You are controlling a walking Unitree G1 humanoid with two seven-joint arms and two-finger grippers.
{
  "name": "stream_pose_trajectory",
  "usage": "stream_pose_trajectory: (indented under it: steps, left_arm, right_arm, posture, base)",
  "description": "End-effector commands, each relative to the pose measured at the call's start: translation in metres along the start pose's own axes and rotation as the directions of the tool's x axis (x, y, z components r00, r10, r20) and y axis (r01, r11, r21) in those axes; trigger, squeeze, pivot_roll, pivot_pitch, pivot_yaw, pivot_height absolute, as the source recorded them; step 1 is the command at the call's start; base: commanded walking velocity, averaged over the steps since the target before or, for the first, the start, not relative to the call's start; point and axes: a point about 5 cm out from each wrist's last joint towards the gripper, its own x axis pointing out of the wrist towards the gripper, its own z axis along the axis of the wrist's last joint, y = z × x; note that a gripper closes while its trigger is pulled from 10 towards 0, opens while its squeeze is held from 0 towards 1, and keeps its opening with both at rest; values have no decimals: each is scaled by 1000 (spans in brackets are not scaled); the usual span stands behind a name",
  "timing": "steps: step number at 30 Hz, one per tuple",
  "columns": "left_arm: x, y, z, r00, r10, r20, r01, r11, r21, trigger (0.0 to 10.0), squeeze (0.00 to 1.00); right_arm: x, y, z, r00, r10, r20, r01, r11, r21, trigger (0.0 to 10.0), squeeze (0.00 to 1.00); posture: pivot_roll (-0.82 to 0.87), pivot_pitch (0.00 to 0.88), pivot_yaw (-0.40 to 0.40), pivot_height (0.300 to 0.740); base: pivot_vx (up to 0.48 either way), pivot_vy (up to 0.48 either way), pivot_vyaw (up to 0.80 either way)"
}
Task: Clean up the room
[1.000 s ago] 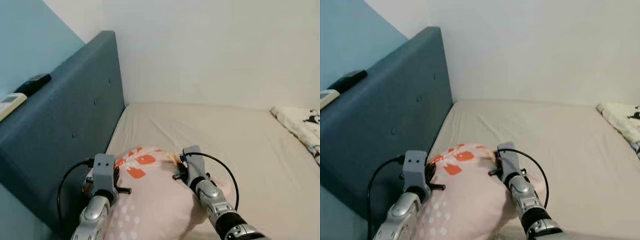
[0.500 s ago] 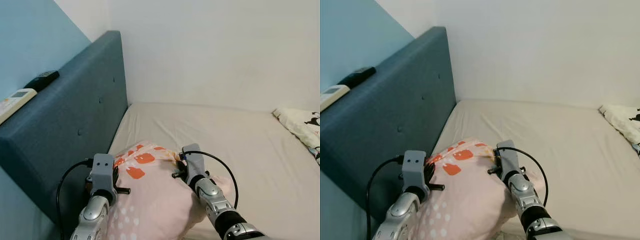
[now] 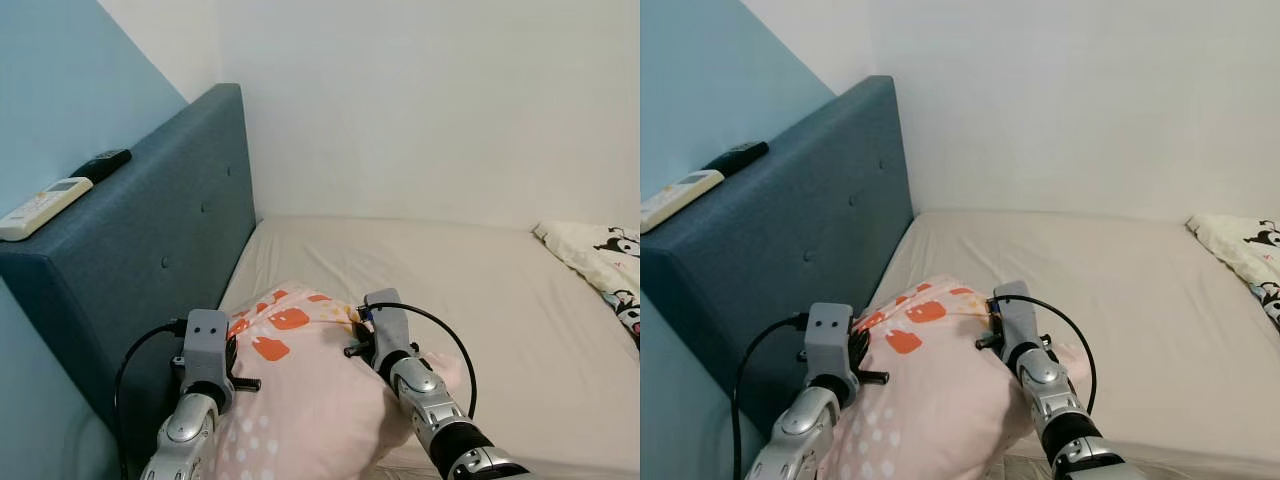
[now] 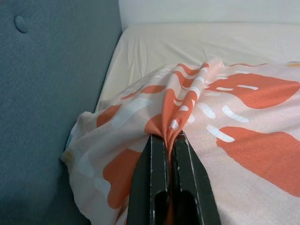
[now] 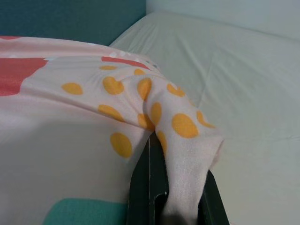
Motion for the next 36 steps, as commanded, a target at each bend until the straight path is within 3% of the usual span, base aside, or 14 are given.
stream_pose_trajectory:
  steps: [1, 36]
  left_arm:
    - [0, 15, 9, 997, 57, 44, -58, 998, 15, 10000, 0]
    - [1, 15, 8, 997, 60, 48, -61, 998, 20, 10000, 0]
  right_arm:
    - [-1, -8, 0, 999, -42, 0, 42, 999, 20, 10000, 0]
    - [-2, -10, 2, 999, -50, 20, 49, 998, 38, 10000, 0]
  posture:
    - [-56, 0, -12, 740]
    - [-58, 0, -11, 740]
  base:
    - [0, 0, 0]
    - [0, 0, 0]
